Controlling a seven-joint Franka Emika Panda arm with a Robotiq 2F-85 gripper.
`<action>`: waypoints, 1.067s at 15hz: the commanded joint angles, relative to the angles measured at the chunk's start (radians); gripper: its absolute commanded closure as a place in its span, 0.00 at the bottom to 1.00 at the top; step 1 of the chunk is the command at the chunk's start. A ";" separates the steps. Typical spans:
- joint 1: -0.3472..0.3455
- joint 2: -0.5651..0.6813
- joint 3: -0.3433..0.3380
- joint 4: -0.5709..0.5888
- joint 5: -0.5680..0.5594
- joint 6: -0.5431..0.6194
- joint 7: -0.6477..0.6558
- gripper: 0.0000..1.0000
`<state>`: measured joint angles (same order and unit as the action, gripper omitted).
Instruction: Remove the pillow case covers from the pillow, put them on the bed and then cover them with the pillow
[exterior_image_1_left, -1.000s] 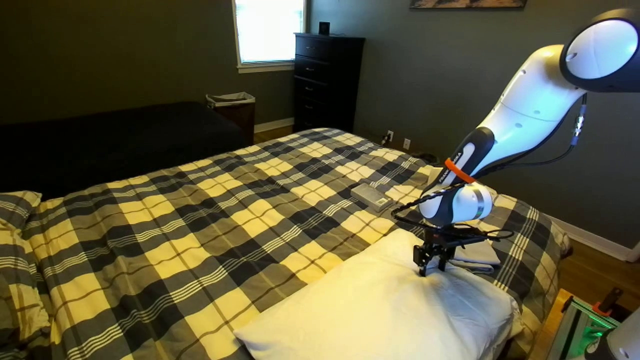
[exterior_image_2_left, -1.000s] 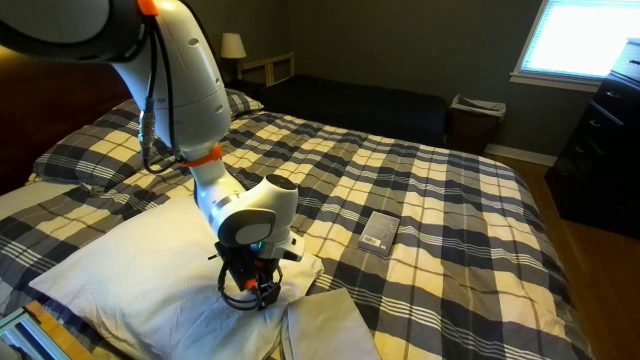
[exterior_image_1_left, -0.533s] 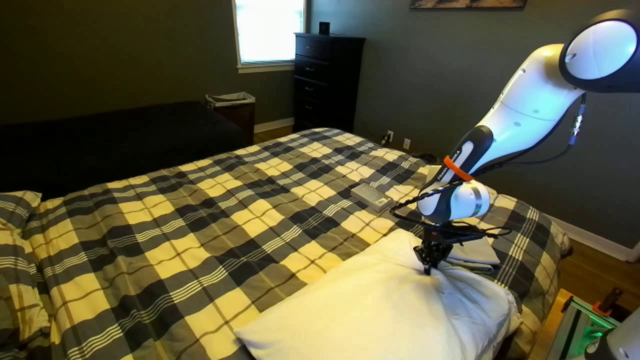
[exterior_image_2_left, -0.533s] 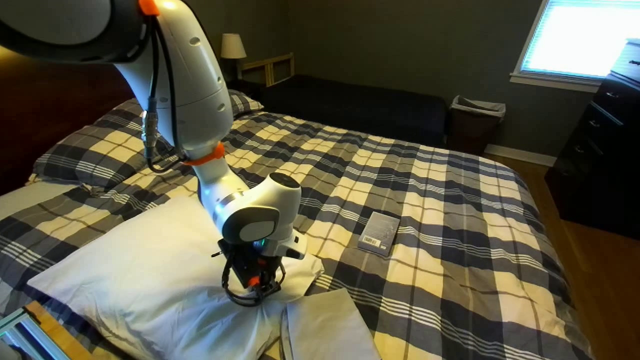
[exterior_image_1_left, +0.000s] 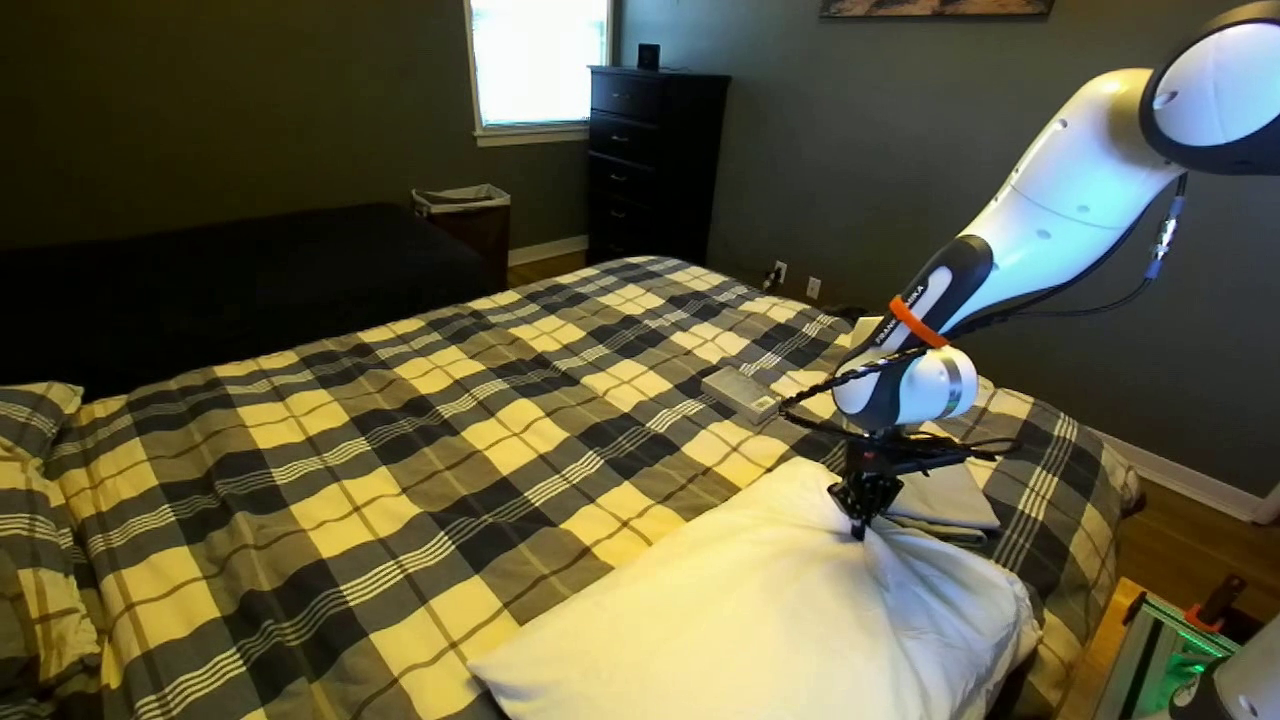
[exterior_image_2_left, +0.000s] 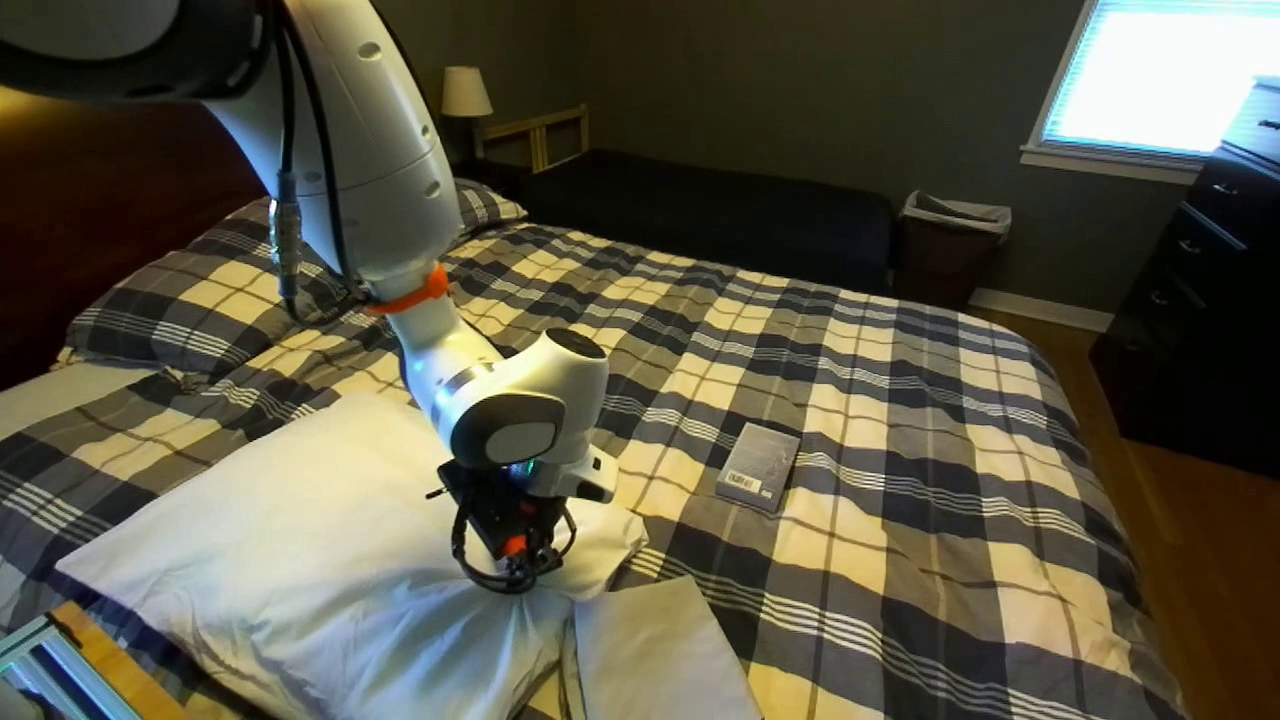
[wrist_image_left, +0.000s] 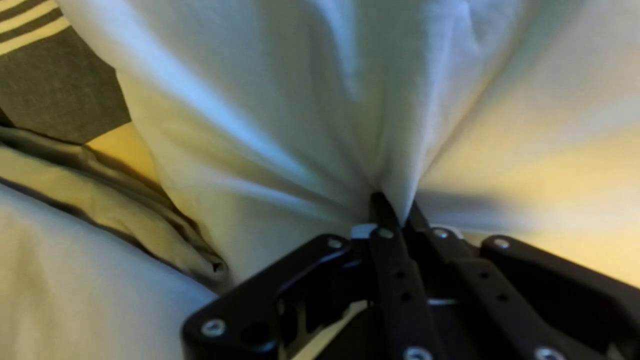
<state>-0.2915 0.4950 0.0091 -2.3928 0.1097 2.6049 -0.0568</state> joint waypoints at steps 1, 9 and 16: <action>0.017 -0.066 0.008 -0.006 0.043 -0.055 -0.050 0.98; 0.068 -0.187 -0.022 -0.037 0.016 -0.048 -0.049 0.98; 0.106 -0.301 -0.134 -0.046 -0.069 -0.015 0.036 0.98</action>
<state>-0.2109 0.2710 -0.0596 -2.4161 0.1033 2.5647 -0.0819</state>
